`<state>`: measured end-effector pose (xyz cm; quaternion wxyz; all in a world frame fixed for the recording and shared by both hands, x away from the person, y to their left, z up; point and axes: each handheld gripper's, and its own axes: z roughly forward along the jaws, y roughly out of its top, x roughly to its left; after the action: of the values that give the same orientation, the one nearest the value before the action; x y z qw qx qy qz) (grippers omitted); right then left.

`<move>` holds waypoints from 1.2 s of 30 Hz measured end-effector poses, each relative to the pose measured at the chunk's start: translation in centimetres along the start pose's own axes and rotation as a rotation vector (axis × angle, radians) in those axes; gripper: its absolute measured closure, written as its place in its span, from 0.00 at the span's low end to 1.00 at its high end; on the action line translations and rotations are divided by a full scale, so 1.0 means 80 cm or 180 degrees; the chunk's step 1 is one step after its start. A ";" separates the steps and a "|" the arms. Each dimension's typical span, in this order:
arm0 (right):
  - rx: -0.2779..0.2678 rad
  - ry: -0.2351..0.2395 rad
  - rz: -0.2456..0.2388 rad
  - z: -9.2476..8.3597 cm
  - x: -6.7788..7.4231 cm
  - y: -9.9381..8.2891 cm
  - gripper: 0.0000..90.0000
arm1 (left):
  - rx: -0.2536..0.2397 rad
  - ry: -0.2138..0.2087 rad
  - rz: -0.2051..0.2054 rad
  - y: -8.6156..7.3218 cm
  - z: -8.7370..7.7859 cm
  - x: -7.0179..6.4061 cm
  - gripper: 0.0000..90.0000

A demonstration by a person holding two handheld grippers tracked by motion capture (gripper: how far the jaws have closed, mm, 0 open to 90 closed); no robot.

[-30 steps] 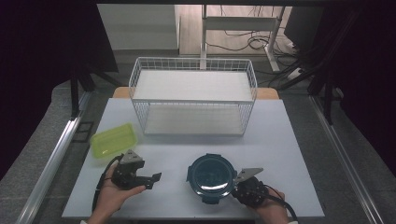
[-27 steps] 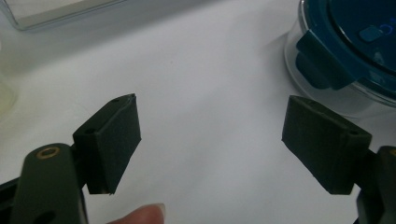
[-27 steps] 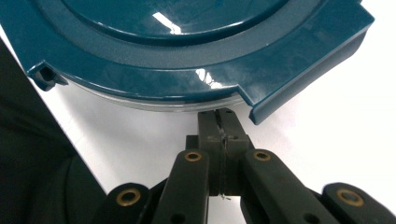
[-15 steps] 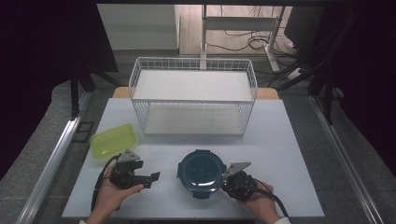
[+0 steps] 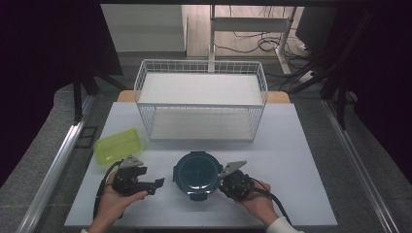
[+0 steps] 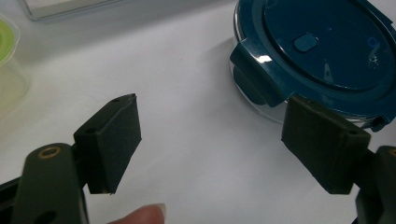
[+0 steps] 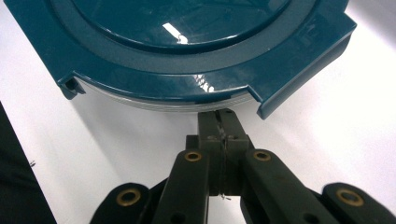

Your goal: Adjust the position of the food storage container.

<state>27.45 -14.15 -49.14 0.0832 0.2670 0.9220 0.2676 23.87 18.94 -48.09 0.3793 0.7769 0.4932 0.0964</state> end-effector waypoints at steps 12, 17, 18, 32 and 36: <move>-0.0341 -0.0036 0.0290 -0.049 -0.020 -0.034 0.99 | -0.0108 0.0023 -0.0006 -0.001 -0.004 0.002 0.23; -0.0530 -0.0043 0.0574 -0.058 -0.045 -0.045 0.99 | -0.0178 0.0003 0.0013 0.001 -0.004 0.002 0.24; -0.0649 -0.0006 0.0725 -0.059 -0.055 -0.051 0.98 | -0.0199 -0.0001 0.0003 0.002 -0.004 0.002 0.24; -0.1224 0.0079 0.1346 -0.075 -0.075 -0.066 0.29 | -0.0252 0.0038 0.0027 0.004 -0.007 -0.008 0.23; -0.1208 0.0099 0.1360 -0.074 -0.077 -0.066 0.29 | -0.0249 0.0042 0.0006 0.004 -0.005 -0.006 0.23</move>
<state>28.54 -23.86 -46.91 0.0593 0.4308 0.7795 0.4510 23.63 18.68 -47.47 0.4059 0.7613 0.4908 0.1212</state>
